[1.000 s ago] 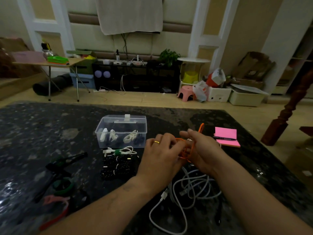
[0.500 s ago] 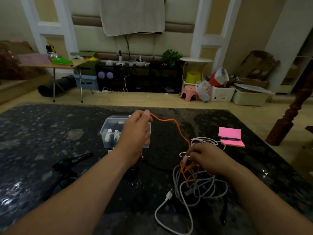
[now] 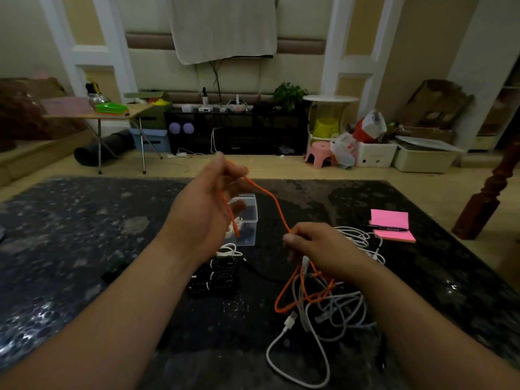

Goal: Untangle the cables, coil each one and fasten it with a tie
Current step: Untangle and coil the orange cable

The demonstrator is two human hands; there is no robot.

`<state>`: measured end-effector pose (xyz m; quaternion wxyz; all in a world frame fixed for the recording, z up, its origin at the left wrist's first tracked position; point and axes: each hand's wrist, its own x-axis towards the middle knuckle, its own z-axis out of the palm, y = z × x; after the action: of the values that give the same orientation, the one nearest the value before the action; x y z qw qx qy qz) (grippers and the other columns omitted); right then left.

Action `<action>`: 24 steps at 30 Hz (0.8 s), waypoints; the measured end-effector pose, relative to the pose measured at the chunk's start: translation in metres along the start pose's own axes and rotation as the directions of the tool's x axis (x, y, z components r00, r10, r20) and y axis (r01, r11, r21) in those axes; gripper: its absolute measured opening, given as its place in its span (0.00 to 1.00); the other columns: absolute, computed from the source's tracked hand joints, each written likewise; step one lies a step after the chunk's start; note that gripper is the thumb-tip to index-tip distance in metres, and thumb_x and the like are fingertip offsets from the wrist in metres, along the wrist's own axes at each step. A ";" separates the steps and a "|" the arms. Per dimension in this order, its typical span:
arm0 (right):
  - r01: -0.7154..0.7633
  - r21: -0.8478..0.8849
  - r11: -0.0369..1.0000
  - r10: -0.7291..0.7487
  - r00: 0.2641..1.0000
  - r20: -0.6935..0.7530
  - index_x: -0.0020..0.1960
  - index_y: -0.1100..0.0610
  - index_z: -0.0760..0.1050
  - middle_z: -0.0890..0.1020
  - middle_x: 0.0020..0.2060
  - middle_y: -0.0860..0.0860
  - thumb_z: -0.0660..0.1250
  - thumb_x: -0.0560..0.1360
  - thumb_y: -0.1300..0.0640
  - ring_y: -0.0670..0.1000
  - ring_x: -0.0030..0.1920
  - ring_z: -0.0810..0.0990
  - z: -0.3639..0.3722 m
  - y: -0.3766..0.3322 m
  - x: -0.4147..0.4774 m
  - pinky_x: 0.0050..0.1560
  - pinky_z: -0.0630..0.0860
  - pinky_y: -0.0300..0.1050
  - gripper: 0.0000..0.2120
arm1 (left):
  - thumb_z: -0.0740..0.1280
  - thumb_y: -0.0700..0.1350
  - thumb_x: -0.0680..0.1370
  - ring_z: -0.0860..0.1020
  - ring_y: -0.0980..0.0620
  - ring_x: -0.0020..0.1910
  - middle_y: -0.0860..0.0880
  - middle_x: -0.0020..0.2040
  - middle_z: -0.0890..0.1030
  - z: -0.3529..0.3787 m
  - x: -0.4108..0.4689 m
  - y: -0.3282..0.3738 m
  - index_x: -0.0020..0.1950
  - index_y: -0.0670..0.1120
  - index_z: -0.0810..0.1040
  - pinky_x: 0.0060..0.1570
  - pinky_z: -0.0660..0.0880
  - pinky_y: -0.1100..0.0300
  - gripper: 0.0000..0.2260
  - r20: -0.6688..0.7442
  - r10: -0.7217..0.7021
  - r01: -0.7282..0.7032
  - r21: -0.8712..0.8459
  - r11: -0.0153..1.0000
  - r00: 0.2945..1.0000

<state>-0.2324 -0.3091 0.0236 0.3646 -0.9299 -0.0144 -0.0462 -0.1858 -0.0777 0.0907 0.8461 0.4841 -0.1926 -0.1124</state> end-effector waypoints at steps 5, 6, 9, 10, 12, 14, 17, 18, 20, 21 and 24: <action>-0.095 0.086 0.992 0.102 0.992 -0.081 0.45 0.55 0.83 0.86 0.32 0.54 0.66 0.84 0.48 0.59 0.39 0.87 -0.025 0.011 0.000 0.42 0.77 0.48 0.15 | 0.60 0.55 0.87 0.86 0.46 0.50 0.47 0.45 0.83 -0.045 0.011 0.006 0.39 0.49 0.74 0.59 0.81 0.45 0.19 -0.221 -0.096 0.015 -0.342 0.940 0.971; -0.108 0.135 0.985 0.123 0.986 -0.110 0.44 0.55 0.83 0.84 0.29 0.54 0.65 0.84 0.46 0.61 0.36 0.86 -0.034 0.007 0.001 0.42 0.76 0.49 0.17 | 0.60 0.55 0.87 0.84 0.48 0.41 0.48 0.40 0.79 -0.049 0.010 0.006 0.38 0.48 0.73 0.53 0.83 0.48 0.20 -0.240 -0.108 0.019 -0.346 0.938 0.965; -0.121 0.270 0.955 0.172 0.970 -0.174 0.40 0.54 0.79 0.76 0.24 0.51 0.63 0.85 0.41 0.55 0.29 0.78 -0.067 -0.023 0.016 0.44 0.76 0.56 0.21 | 0.60 0.55 0.87 0.72 0.50 0.31 0.48 0.36 0.71 -0.046 0.009 0.003 0.38 0.47 0.71 0.42 0.80 0.54 0.19 -0.229 -0.128 0.069 -0.248 0.966 0.965; -0.107 0.251 0.962 0.158 0.968 -0.196 0.40 0.52 0.78 0.76 0.26 0.49 0.62 0.84 0.38 0.54 0.30 0.76 -0.077 -0.040 0.023 0.44 0.77 0.58 0.22 | 0.60 0.54 0.87 0.72 0.50 0.31 0.48 0.36 0.71 -0.041 0.008 0.001 0.39 0.47 0.72 0.42 0.79 0.54 0.19 -0.211 -0.122 0.079 -0.201 0.976 0.970; -0.036 0.177 0.984 0.080 0.964 -0.252 0.41 0.51 0.77 0.75 0.30 0.49 0.59 0.84 0.36 0.54 0.33 0.75 -0.098 -0.082 0.035 0.42 0.76 0.54 0.23 | 0.59 0.54 0.87 0.74 0.49 0.33 0.47 0.37 0.74 -0.030 0.004 0.002 0.41 0.46 0.74 0.43 0.80 0.53 0.19 -0.165 -0.102 0.079 -0.138 0.987 0.981; 0.064 0.176 0.982 -0.009 0.955 -0.297 0.42 0.51 0.74 0.73 0.33 0.50 0.59 0.86 0.40 0.53 0.34 0.72 -0.118 -0.130 0.039 0.37 0.71 0.49 0.20 | 0.58 0.53 0.88 0.79 0.47 0.39 0.46 0.39 0.77 -0.020 -0.002 0.007 0.42 0.45 0.75 0.48 0.82 0.49 0.19 -0.120 -0.080 0.064 -0.129 0.990 0.990; 0.182 0.044 0.982 -0.157 0.927 -0.341 0.45 0.53 0.76 0.75 0.37 0.50 0.64 0.85 0.47 0.49 0.35 0.72 -0.144 -0.187 0.037 0.36 0.69 0.45 0.14 | 0.57 0.54 0.88 0.83 0.44 0.48 0.45 0.42 0.80 -0.010 -0.007 0.017 0.43 0.46 0.76 0.58 0.80 0.43 0.19 -0.071 -0.060 0.051 -0.117 0.992 0.996; 0.218 0.011 0.976 -0.201 0.916 -0.346 0.47 0.55 0.78 0.76 0.38 0.51 0.66 0.84 0.48 0.49 0.35 0.73 -0.150 -0.199 0.035 0.36 0.69 0.45 0.12 | 0.57 0.54 0.88 0.84 0.44 0.50 0.45 0.43 0.81 -0.007 -0.007 0.019 0.43 0.46 0.76 0.60 0.79 0.42 0.19 -0.063 -0.057 0.050 -0.112 0.992 0.996; 0.233 -0.057 0.971 -0.239 0.914 -0.329 0.50 0.58 0.80 0.78 0.39 0.52 0.68 0.83 0.49 0.49 0.37 0.74 -0.152 -0.208 0.033 0.38 0.71 0.46 0.11 | 0.57 0.54 0.88 0.85 0.44 0.53 0.44 0.45 0.83 -0.004 -0.009 0.021 0.43 0.46 0.77 0.62 0.78 0.41 0.19 -0.062 -0.059 0.053 -0.106 0.993 0.996; 0.221 -0.094 0.971 -0.239 0.922 -0.303 0.50 0.57 0.80 0.78 0.40 0.52 0.68 0.83 0.50 0.49 0.38 0.75 -0.150 -0.206 0.032 0.39 0.72 0.46 0.10 | 0.57 0.53 0.88 0.84 0.43 0.54 0.44 0.45 0.83 -0.003 -0.011 0.022 0.43 0.46 0.77 0.62 0.78 0.41 0.19 -0.066 -0.068 0.060 -0.105 0.993 0.996; 0.112 -0.182 0.977 -0.151 0.965 -0.215 0.47 0.55 0.79 0.79 0.38 0.52 0.67 0.83 0.53 0.51 0.39 0.77 -0.129 -0.171 0.019 0.37 0.70 0.44 0.08 | 0.58 0.52 0.88 0.83 0.41 0.53 0.42 0.45 0.83 -0.007 -0.021 0.016 0.45 0.45 0.78 0.66 0.77 0.39 0.18 -0.095 -0.108 0.096 -0.127 0.987 0.990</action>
<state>-0.2336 -0.2720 0.2354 0.2803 -0.9429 -0.0304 -0.1775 -0.2011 -0.0560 0.0968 0.8758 0.4460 -0.1169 -0.1424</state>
